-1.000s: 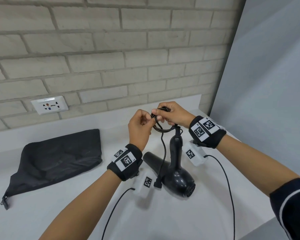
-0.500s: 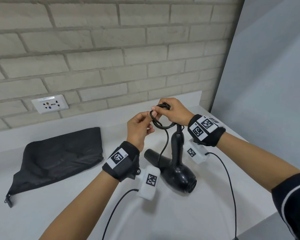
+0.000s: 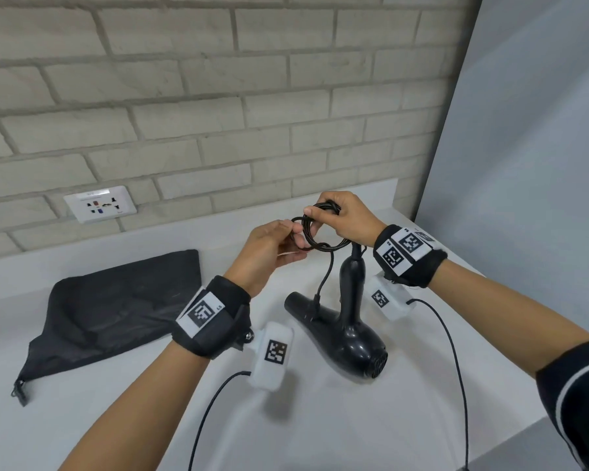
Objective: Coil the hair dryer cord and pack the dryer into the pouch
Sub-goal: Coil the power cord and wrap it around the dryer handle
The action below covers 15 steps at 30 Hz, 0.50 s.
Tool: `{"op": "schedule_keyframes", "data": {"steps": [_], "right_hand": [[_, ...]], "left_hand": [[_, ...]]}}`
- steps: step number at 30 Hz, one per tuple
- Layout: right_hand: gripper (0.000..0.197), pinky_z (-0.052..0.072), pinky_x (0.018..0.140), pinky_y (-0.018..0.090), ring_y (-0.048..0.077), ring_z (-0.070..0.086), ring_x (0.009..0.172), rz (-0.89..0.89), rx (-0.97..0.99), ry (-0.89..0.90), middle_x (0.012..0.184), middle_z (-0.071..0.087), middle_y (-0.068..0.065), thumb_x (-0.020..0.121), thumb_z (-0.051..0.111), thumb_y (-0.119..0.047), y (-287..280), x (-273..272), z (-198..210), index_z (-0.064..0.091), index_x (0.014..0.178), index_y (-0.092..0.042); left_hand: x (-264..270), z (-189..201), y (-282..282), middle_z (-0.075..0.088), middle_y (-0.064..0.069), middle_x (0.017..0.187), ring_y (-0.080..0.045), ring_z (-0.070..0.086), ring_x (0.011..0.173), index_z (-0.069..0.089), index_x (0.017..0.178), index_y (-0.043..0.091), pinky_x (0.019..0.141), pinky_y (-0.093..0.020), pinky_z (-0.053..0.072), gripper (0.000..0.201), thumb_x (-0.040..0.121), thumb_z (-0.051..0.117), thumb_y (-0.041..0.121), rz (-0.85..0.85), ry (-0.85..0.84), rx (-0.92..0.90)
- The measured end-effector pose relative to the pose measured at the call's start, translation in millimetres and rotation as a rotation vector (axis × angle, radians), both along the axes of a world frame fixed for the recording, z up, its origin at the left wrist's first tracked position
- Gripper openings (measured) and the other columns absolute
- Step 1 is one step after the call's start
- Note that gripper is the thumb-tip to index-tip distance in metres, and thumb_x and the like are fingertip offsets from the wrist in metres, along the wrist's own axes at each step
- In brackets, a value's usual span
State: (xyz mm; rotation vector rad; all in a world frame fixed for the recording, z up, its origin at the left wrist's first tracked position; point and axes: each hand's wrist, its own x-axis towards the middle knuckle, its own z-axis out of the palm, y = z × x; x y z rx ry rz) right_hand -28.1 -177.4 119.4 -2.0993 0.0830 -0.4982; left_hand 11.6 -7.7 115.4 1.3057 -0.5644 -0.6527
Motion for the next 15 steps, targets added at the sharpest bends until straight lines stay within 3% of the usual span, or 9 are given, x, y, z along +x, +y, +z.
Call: {"op": "schedule_keyframes", "data": {"steps": [2,4,6,8,11,15], "right_hand": [[0.021,0.034,0.045,0.010,-0.002,0.049,0.040,-0.012,-0.010,0.002,0.065,0.066,0.003,0.090,0.058,-0.020,3.0,-1.3,2.2,0.053,0.076,-0.006],[0.023,0.034,0.045,0.011,-0.002,0.049,0.039,-0.031,-0.002,-0.012,0.066,0.066,0.004,0.090,0.058,-0.019,3.3,-2.8,4.1,0.050,0.071,-0.009],[0.025,0.036,0.040,0.010,-0.002,0.048,0.036,-0.059,0.036,-0.014,0.066,0.062,0.004,0.090,0.058,-0.017,2.0,-4.2,5.2,0.049,0.067,-0.013],[0.025,0.036,0.041,0.008,-0.004,0.049,0.038,-0.076,0.025,-0.021,0.062,0.059,0.001,0.090,0.058,-0.017,0.7,-5.7,5.8,0.050,0.066,-0.014],[0.023,0.036,0.043,0.007,-0.005,0.049,0.039,-0.088,0.002,-0.042,0.057,0.056,-0.004,0.090,0.059,-0.016,0.1,-5.4,5.5,0.052,0.069,-0.010],[0.020,0.036,0.042,0.008,-0.004,0.048,0.038,-0.114,0.001,-0.052,0.049,0.055,-0.013,0.091,0.056,-0.014,-1.4,-1.9,2.6,0.052,0.072,-0.009]], "left_hand": [[0.5,-0.2,0.3,0.053,0.010,0.052,-0.008,0.047,0.061,0.057,0.080,0.017,0.061,-0.018,0.042,0.027,0.098,0.038,0.023,0.007,0.120,-0.042],[-6.7,-4.2,-0.7,0.059,0.009,0.064,-0.008,0.051,0.072,0.056,0.078,0.021,0.067,-0.020,0.038,0.022,0.096,0.043,0.024,-0.035,0.141,-0.091],[-17.1,-12.8,-3.6,0.068,0.001,0.093,-0.006,0.059,0.101,0.053,0.086,0.022,0.081,-0.019,0.042,0.012,0.094,0.047,0.014,-0.081,-0.036,-0.094],[-24.6,-20.4,-6.9,0.065,-0.007,0.107,-0.001,0.056,0.113,0.050,0.101,0.014,0.086,-0.015,0.045,0.018,0.091,0.049,0.000,-0.107,-0.239,-0.084],[-26.5,-16.2,-13.2,0.066,-0.009,0.095,0.003,0.064,0.092,0.049,0.099,0.009,0.083,-0.012,0.047,0.019,0.090,0.047,-0.007,-0.008,-0.365,-0.116],[-14.2,-3.4,-16.5,0.059,-0.019,0.091,-0.010,0.068,0.078,0.055,0.081,0.009,0.084,-0.020,0.053,0.022,0.093,0.041,-0.005,0.055,-0.250,-0.198]]}}
